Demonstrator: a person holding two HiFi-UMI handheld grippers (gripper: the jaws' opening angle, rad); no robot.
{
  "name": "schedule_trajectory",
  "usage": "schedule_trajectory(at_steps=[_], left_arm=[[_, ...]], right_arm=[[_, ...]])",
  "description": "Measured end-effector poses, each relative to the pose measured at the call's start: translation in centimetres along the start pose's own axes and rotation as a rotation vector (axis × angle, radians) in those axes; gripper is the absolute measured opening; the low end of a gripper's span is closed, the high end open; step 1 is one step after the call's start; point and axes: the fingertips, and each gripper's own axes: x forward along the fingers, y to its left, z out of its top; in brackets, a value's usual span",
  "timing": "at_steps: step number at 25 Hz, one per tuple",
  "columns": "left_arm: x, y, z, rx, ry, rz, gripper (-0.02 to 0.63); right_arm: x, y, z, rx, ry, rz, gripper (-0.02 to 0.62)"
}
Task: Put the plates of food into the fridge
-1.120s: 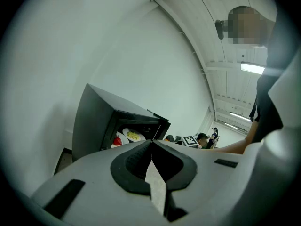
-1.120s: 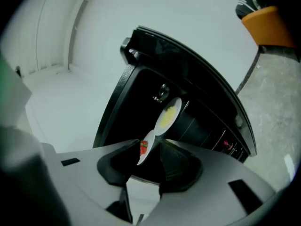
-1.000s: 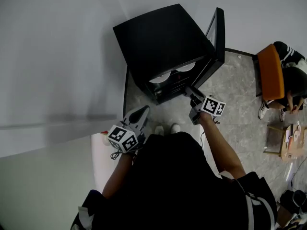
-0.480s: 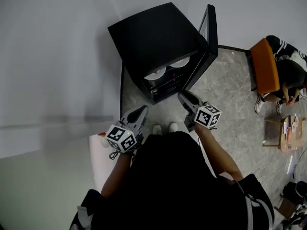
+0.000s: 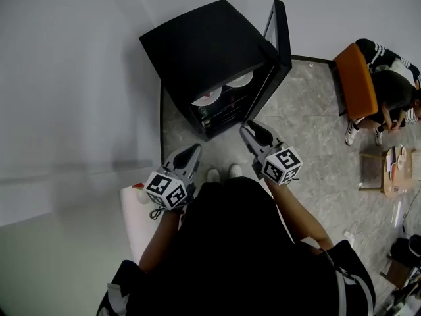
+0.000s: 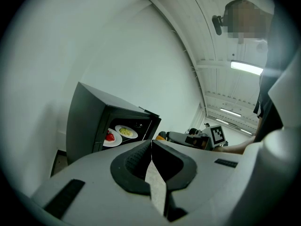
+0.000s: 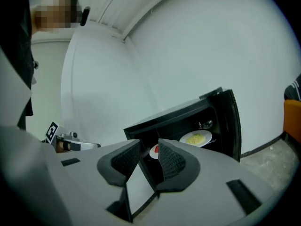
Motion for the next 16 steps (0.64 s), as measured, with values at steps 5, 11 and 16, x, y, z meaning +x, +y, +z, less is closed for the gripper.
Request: schedule_trajectory(at_steps=[5,11,16], left_arm=[[0.2,0.1,-0.3,-0.005,0.003,-0.023,0.023],[0.4,0.3,-0.2,0.002,0.002,-0.044,0.023],[1.1,0.2,0.1,0.007,0.005,-0.053,0.023]], right_arm=[[-0.7,1.3,1.9,-0.09,-0.063,-0.006,0.127],[-1.8,3.5,3.7,-0.205,-0.114,-0.018,0.128],[-1.7,4.8,6.1,-0.247,-0.174,-0.01,0.127]])
